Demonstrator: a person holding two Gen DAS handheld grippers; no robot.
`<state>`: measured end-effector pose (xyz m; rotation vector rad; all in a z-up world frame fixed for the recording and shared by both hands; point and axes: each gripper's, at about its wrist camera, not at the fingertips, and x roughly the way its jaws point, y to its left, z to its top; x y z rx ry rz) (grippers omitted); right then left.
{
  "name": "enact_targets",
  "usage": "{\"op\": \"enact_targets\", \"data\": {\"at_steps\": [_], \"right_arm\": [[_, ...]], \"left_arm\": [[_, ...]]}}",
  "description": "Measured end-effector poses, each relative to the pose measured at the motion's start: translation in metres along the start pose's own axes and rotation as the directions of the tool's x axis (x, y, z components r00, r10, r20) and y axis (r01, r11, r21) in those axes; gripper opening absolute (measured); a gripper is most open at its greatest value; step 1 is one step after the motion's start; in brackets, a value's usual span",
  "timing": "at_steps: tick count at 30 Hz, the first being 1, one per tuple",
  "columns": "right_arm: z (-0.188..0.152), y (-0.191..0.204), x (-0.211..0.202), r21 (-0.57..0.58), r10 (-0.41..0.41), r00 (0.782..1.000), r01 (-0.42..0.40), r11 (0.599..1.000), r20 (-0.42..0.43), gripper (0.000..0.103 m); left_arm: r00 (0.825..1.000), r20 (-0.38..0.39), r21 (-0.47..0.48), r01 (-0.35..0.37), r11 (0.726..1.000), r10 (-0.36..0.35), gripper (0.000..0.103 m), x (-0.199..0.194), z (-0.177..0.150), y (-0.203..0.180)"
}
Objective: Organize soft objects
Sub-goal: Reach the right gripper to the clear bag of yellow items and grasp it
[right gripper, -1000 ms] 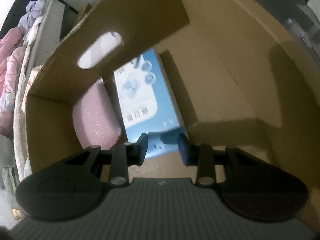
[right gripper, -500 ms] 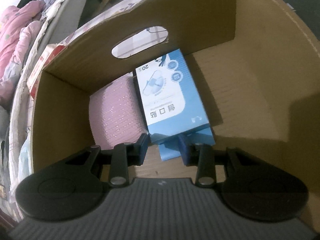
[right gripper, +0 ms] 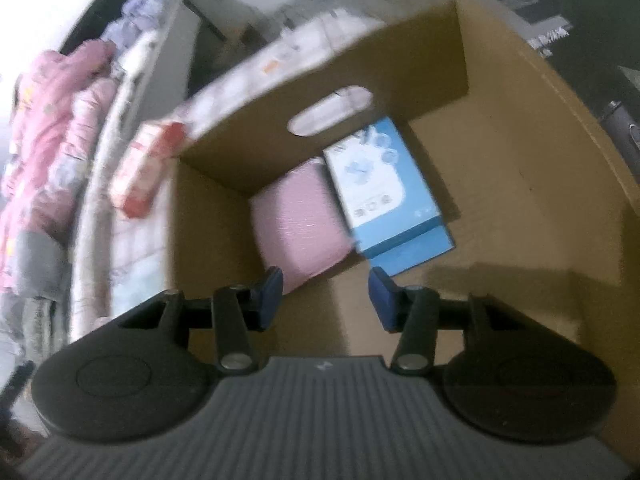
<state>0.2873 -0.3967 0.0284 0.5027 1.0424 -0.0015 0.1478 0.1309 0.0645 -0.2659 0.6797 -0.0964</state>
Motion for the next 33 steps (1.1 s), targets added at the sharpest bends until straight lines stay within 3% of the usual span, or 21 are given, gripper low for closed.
{"op": "enact_targets", "data": {"at_steps": [4, 9, 12, 17, 19, 23, 28, 33], "right_arm": [[-0.02, 0.032, -0.027, -0.011, 0.091, 0.995, -0.091, 0.996, 0.032, 0.047], [-0.053, 0.099, -0.027, -0.066, 0.241, 0.97, -0.242, 0.968, -0.032, 0.047], [-0.076, 0.15, -0.005, -0.085, 0.327, 0.936, -0.339, 0.937, -0.131, 0.046], [-0.114, 0.226, 0.053, -0.045, 0.425, 0.846, -0.462, 0.886, -0.321, 0.043], [-0.127, 0.249, 0.081, -0.011, 0.42, 0.822, -0.46, 0.888, -0.384, 0.041], [-0.144, 0.272, 0.123, 0.047, 0.384, 0.805, -0.408, 0.912, -0.453, 0.041], [-0.155, 0.279, 0.158, 0.085, 0.324, 0.805, -0.327, 0.941, -0.496, 0.041], [-0.155, 0.277, 0.173, 0.125, 0.325, 0.804, -0.304, 0.944, -0.497, 0.041]], "left_arm": [[1.0, -0.012, 0.006, -0.022, 1.0, 0.022, 0.085, -0.005, -0.004, 0.01], [0.997, -0.041, 0.025, -0.07, 0.997, 0.071, 0.078, -0.003, -0.006, 0.021], [0.993, -0.079, 0.016, -0.082, 0.997, 0.083, 0.069, 0.008, -0.005, 0.032], [0.978, -0.184, 0.002, -0.105, 0.994, 0.104, 0.056, 0.037, -0.004, 0.053], [0.969, -0.225, -0.014, -0.105, 0.994, 0.099, 0.057, 0.047, -0.003, 0.062], [0.951, -0.299, -0.012, -0.091, 0.996, 0.083, 0.057, 0.067, -0.002, 0.073], [0.929, -0.363, 0.013, -0.078, 0.997, 0.078, 0.057, 0.085, -0.007, 0.077], [0.928, -0.372, 0.004, -0.035, 0.999, 0.034, 0.057, 0.085, -0.008, 0.077]]}}
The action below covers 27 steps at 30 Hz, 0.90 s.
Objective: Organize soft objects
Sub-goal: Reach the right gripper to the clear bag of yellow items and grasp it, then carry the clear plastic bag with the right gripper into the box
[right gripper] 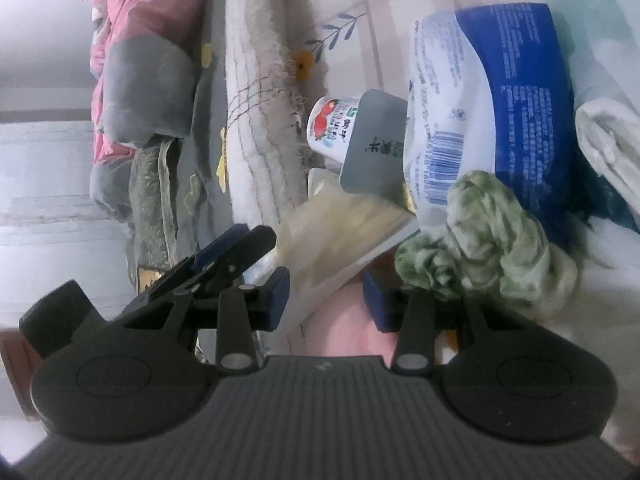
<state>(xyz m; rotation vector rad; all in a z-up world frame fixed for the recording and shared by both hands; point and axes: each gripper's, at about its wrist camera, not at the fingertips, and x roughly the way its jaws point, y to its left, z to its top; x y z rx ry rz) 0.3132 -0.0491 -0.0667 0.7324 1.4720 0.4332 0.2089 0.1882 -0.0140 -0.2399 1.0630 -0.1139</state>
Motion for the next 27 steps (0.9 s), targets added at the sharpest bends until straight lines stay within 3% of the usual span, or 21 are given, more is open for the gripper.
{"op": "enact_targets", "data": {"at_steps": [9, 18, 22, 27], "right_arm": [[0.007, -0.008, 0.011, 0.048, 0.015, 1.0, -0.015, 0.999, 0.01, 0.041], [0.01, -0.011, 0.021, 0.064, 0.013, 1.0, -0.013, 0.998, 0.008, 0.033], [0.009, -0.011, 0.019, 0.057, 0.03, 0.999, -0.031, 0.998, 0.021, 0.023], [0.004, -0.006, 0.007, 0.029, 0.061, 0.997, -0.063, 0.998, 0.048, 0.018]], "left_arm": [[0.989, -0.054, -0.053, 0.136, 0.989, -0.139, 0.055, -0.002, -0.002, 0.003], [0.987, -0.096, -0.09, 0.122, 0.988, -0.131, 0.055, 0.006, -0.002, 0.003], [0.981, -0.115, -0.13, 0.144, 0.981, -0.159, 0.047, 0.007, -0.004, 0.002], [0.981, -0.086, -0.132, 0.163, 0.978, -0.175, 0.043, -0.008, -0.008, -0.003]]}}
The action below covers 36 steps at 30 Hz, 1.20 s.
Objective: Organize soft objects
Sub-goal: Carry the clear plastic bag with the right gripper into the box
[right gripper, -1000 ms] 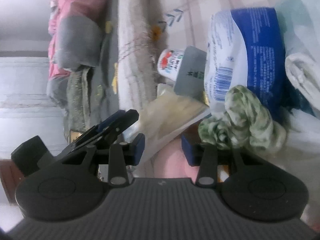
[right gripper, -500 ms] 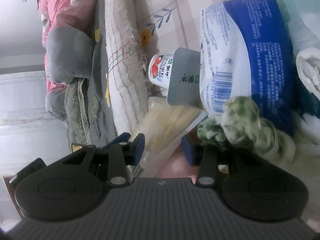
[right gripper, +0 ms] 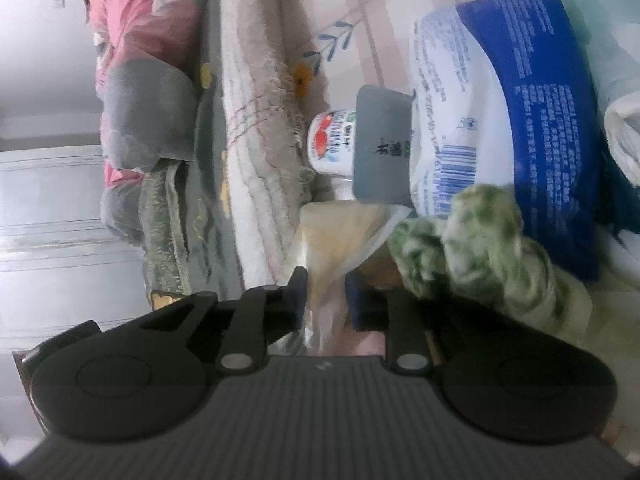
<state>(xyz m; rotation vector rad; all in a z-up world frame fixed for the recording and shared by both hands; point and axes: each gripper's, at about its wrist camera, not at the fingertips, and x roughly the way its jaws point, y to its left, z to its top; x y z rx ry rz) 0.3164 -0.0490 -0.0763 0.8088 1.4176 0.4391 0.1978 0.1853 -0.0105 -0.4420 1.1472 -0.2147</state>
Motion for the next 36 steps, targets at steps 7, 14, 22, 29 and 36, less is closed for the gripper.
{"op": "enact_targets", "data": {"at_steps": [7, 14, 22, 29, 36], "right_arm": [[-0.008, 0.016, -0.034, -0.068, 0.07, 0.997, -0.067, 0.995, 0.035, 0.016], [-0.015, 0.018, -0.093, -0.131, 0.155, 0.983, -0.141, 0.981, 0.101, 0.015], [-0.017, -0.014, -0.198, -0.185, 0.178, 0.952, -0.134, 0.974, 0.248, 0.014], [-0.009, -0.065, -0.3, -0.169, 0.093, 0.905, -0.024, 0.985, 0.416, 0.014], [0.018, -0.136, -0.368, -0.065, -0.022, 0.853, 0.066, 0.996, 0.522, 0.013]], "left_arm": [[0.996, 0.065, 0.012, 0.055, 0.998, -0.056, 0.04, -0.035, -0.006, -0.024], [0.987, 0.114, 0.103, 0.102, 0.989, -0.113, 0.04, -0.058, -0.009, -0.076], [0.973, 0.092, 0.244, 0.182, 0.953, -0.21, 0.04, -0.037, -0.002, -0.175], [0.953, 0.018, 0.344, 0.278, 0.897, -0.303, 0.04, 0.022, 0.01, -0.275], [0.94, -0.045, 0.361, 0.332, 0.871, -0.339, 0.041, 0.091, 0.028, -0.343]]}}
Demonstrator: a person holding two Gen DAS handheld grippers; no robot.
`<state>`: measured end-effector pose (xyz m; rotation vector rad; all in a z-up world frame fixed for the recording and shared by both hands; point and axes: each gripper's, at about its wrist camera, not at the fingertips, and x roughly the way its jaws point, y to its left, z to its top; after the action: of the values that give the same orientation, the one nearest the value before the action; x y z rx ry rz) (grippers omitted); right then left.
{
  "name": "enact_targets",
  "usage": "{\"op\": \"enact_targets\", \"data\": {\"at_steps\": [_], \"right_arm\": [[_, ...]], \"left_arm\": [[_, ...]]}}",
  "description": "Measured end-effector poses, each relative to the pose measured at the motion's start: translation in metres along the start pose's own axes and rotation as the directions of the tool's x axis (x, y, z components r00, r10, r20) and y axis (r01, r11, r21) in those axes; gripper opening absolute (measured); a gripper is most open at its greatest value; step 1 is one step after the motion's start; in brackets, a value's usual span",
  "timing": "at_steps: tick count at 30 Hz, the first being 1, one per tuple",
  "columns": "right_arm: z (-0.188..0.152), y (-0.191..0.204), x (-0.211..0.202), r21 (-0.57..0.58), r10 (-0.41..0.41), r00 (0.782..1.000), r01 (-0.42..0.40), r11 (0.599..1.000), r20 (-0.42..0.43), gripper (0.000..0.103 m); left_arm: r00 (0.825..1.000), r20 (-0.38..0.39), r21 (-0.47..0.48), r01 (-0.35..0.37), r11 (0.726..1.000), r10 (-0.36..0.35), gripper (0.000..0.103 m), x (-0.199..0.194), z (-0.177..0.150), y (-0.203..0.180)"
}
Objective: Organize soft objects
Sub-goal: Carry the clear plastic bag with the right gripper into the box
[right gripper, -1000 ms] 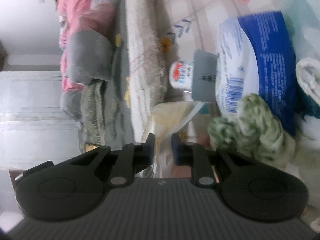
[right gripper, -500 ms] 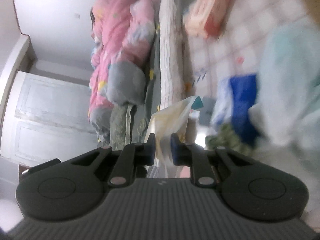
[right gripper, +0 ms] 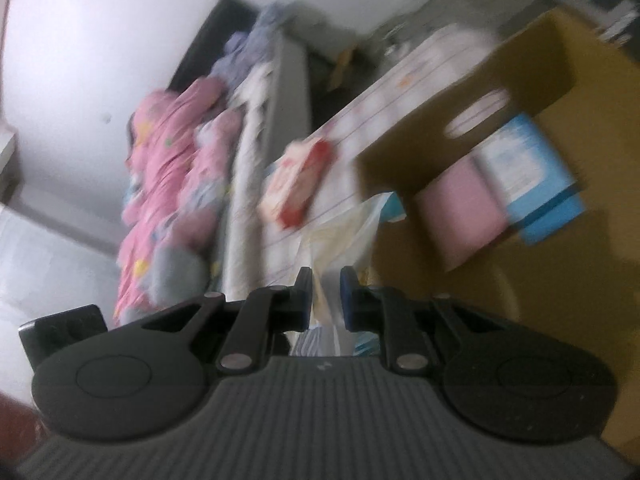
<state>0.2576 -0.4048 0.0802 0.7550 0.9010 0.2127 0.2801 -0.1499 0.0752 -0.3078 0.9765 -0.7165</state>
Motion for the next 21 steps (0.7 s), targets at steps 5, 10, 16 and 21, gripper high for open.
{"op": "enact_targets", "data": {"at_steps": [5, 10, 16, 21], "right_arm": [[0.034, -0.047, -0.003, 0.02, -0.068, 0.996, 0.067, 0.998, 0.049, 0.013], [0.072, -0.073, 0.025, -0.068, -0.164, 0.985, 0.168, 0.983, 0.059, 0.013], [0.099, -0.084, 0.067, -0.299, -0.349, 0.934, 0.357, 0.885, 0.082, 0.015], [0.098, -0.084, 0.082, -0.432, -0.479, 0.861, 0.502, 0.749, 0.17, 0.018]], "left_arm": [[1.0, 0.0, -0.001, -0.015, 1.0, 0.015, 0.043, 0.016, 0.009, 0.003], [0.996, 0.022, -0.011, -0.087, 0.996, 0.087, 0.045, 0.001, 0.005, 0.019], [0.987, 0.054, -0.022, -0.148, 0.989, 0.149, 0.047, -0.029, -0.002, 0.037], [0.98, 0.078, -0.007, -0.181, 0.983, 0.181, 0.05, -0.043, -0.008, 0.041]]}}
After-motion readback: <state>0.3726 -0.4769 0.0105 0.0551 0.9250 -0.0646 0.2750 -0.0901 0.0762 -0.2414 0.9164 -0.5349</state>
